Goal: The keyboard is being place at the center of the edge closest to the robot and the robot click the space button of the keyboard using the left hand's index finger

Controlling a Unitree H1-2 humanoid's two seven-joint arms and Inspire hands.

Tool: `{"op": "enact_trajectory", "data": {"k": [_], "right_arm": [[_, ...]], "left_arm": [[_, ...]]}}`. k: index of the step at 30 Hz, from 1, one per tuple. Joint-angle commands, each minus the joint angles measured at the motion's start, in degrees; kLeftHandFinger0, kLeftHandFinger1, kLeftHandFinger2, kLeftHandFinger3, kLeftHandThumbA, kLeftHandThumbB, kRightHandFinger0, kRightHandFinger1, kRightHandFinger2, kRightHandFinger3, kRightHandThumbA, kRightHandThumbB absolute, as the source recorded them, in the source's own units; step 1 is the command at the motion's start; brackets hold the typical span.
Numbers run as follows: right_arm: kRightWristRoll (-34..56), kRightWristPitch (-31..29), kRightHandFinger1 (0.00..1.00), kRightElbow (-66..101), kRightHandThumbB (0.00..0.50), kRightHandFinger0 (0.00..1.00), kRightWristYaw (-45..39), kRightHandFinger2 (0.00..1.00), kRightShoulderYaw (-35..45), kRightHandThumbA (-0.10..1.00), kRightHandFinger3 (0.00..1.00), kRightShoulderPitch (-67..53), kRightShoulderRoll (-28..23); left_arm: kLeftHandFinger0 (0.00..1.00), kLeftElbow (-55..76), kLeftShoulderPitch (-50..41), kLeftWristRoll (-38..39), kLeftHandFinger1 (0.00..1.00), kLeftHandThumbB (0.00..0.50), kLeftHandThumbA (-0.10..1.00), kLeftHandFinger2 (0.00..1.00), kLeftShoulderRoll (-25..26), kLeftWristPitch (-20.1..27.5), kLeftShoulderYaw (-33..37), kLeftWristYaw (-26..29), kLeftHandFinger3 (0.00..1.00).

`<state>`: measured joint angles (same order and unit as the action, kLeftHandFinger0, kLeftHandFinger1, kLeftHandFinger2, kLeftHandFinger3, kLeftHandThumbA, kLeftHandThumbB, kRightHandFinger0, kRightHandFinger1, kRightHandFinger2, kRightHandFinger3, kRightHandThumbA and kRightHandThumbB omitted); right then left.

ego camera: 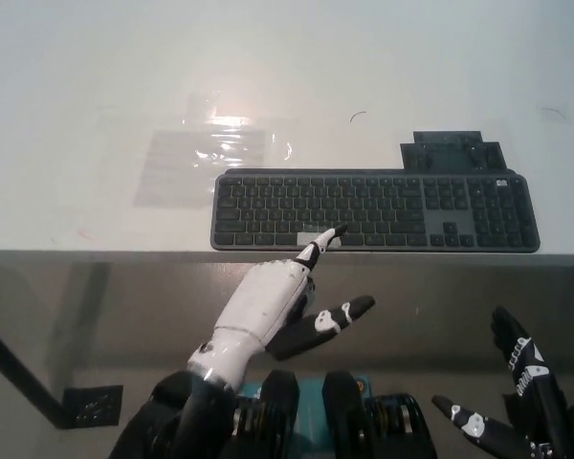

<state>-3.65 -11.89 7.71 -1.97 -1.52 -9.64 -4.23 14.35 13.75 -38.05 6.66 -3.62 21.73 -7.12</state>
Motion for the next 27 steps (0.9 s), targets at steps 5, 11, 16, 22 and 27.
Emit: {"op": "enact_trajectory", "data": {"k": [5, 11, 16, 22, 27], "right_arm": [[0.5, -2.4, 1.0, 1.4, 0.279, 1.0, 0.3, 1.0, 0.1, 1.0, 1.0, -0.9, 0.4], [0.5, -3.5, 1.0, 1.0, 0.269, 1.0, 0.2, 1.0, 0.0, 1.0, 1.0, -1.5, 0.3], [1.1, -3.9, 1.0, 0.5, 0.283, 1.0, 0.1, 1.0, 0.0, 1.0, 1.0, -1.7, 0.4], [1.4, -3.7, 1.0, 0.7, 0.307, 1.0, -0.2, 1.0, -0.2, 1.0, 1.0, -2.1, 0.4], [1.1, -4.0, 1.0, 0.8, 0.288, 1.0, 0.0, 1.0, -0.2, 1.0, 1.0, -1.4, 0.4]], "left_arm": [[0.4, 28.6, -13.6, 24.6, 0.24, 0.392, 1.0, 0.28, 7.4, 3.9, -9.5, 0.5, 1.0], [1.0, 18.6, -23.9, 35.1, 1.0, 0.321, 1.0, 1.0, 10.2, 9.8, -14.8, 0.2, 1.0], [1.0, 11.3, -28.9, 34.7, 1.0, 0.343, 1.0, 1.0, 9.3, 11.6, -18.7, 1.4, 1.0], [1.0, 5.6, -30.8, 36.6, 1.0, 0.263, 1.0, 1.0, 8.1, 12.6, -21.3, 0.0, 1.0], [1.0, 2.4, -29.2, 36.6, 1.0, 0.257, 1.0, 1.0, 7.9, 11.4, -23.2, -0.5, 1.0]]}}
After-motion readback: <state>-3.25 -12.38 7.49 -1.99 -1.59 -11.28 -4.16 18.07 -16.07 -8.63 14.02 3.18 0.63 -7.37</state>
